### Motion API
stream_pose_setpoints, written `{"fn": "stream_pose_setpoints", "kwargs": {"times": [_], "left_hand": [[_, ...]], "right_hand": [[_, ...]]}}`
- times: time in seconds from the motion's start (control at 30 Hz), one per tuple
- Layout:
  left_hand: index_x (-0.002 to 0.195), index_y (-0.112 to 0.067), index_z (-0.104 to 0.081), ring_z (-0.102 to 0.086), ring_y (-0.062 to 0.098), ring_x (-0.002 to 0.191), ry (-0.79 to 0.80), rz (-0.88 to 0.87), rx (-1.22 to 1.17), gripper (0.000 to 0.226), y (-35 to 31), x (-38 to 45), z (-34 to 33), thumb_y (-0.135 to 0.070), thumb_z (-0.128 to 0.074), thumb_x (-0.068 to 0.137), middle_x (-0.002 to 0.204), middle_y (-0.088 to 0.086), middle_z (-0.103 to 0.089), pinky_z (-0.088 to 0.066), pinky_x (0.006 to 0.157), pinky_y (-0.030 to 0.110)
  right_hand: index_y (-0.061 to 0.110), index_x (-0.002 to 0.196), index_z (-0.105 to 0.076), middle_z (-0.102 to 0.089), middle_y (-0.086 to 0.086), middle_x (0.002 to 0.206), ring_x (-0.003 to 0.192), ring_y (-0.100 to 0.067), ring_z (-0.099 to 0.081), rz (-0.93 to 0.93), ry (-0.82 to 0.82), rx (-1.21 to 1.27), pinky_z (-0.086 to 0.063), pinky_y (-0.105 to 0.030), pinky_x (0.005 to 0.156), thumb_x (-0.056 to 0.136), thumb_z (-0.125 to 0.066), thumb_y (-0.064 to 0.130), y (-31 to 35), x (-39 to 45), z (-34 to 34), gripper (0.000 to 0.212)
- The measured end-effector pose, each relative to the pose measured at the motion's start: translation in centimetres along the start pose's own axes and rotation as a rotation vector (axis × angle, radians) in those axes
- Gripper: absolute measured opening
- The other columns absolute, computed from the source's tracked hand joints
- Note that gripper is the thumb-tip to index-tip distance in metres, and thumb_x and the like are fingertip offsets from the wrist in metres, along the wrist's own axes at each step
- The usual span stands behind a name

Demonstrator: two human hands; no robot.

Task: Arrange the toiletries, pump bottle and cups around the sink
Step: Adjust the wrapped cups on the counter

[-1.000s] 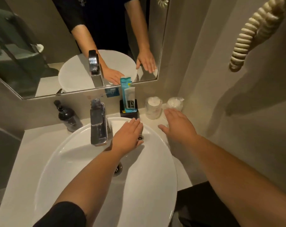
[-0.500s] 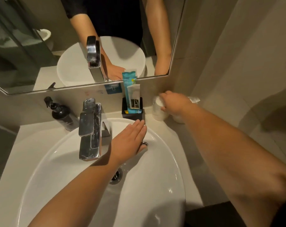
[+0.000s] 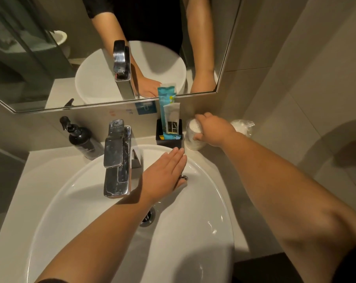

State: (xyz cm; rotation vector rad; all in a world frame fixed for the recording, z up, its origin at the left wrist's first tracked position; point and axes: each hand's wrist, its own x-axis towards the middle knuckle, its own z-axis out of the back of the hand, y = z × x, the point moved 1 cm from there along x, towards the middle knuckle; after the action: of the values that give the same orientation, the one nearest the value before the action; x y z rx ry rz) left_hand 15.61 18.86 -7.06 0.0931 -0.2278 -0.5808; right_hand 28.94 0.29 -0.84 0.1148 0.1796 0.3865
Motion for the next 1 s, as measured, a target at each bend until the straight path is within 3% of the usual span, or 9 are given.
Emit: {"fn": "stream_pose_setpoints", "kwargs": {"times": [0.17,0.33,0.53,0.7,0.87,1.0], "left_hand": [[0.138,-0.006,-0.047,-0.042,0.029,0.134,0.037,0.004,-0.016,0.070,0.0,0.0,0.3,-0.053,-0.056,0.087,0.144,0.014,-0.045,-0.032,0.108,0.041],[0.140,-0.005,-0.042,-0.038,0.031,0.136,0.108,0.019,-0.041,0.069,0.1,0.1,0.9,-0.051,-0.053,0.090,0.147,0.015,-0.041,-0.026,0.110,0.042],[0.143,-0.003,-0.036,-0.032,0.032,0.139,0.164,0.012,-0.073,0.070,0.1,0.2,0.3,-0.049,-0.049,0.091,0.150,0.017,-0.035,-0.028,0.111,0.045],[0.143,-0.005,-0.036,-0.033,0.031,0.139,0.142,0.008,-0.070,0.070,0.1,0.1,0.3,-0.050,-0.050,0.091,0.150,0.016,-0.035,-0.027,0.110,0.044],[0.143,-0.005,-0.036,-0.032,0.031,0.140,0.151,0.010,-0.081,0.069,0.1,0.2,0.5,-0.050,-0.049,0.092,0.151,0.016,-0.034,-0.027,0.111,0.044],[0.141,-0.003,-0.039,-0.035,0.033,0.137,0.145,-0.001,-0.086,0.068,0.1,0.1,0.5,-0.049,-0.050,0.092,0.148,0.018,-0.038,-0.033,0.110,0.047]], "right_hand": [[0.014,0.131,-0.049,-0.053,-0.014,0.122,0.111,-0.033,-0.053,0.015,-0.074,-0.016,-0.045,-0.039,0.086,0.084,-0.055,0.059,-1.4,-1.4,3.2,0.065],[0.006,0.125,-0.052,-0.051,-0.020,0.124,0.113,-0.041,-0.051,-0.155,-0.113,-0.081,-0.045,-0.044,0.091,0.088,-0.058,0.041,-5.4,-4.2,6.9,0.052],[0.008,0.123,-0.051,-0.053,-0.017,0.122,0.109,-0.037,-0.056,-0.258,0.109,-0.113,-0.042,-0.036,0.079,0.084,-0.064,0.040,-6.7,-5.8,4.5,0.052],[0.013,0.128,-0.049,-0.052,-0.016,0.125,0.112,-0.036,-0.056,-0.306,0.142,-0.092,-0.045,-0.039,0.086,0.086,-0.062,0.043,-6.6,-5.1,2.0,0.054],[0.011,0.115,-0.059,-0.052,-0.015,0.115,0.101,-0.037,-0.059,-0.209,0.089,-0.126,-0.040,-0.035,0.072,0.086,-0.056,0.016,-6.5,-4.3,1.7,0.030],[0.015,0.111,-0.058,-0.053,-0.012,0.112,0.097,-0.036,-0.057,-0.080,0.076,-0.120,-0.041,-0.034,0.071,0.083,-0.053,0.001,-7.4,-3.7,1.9,0.032]]}}
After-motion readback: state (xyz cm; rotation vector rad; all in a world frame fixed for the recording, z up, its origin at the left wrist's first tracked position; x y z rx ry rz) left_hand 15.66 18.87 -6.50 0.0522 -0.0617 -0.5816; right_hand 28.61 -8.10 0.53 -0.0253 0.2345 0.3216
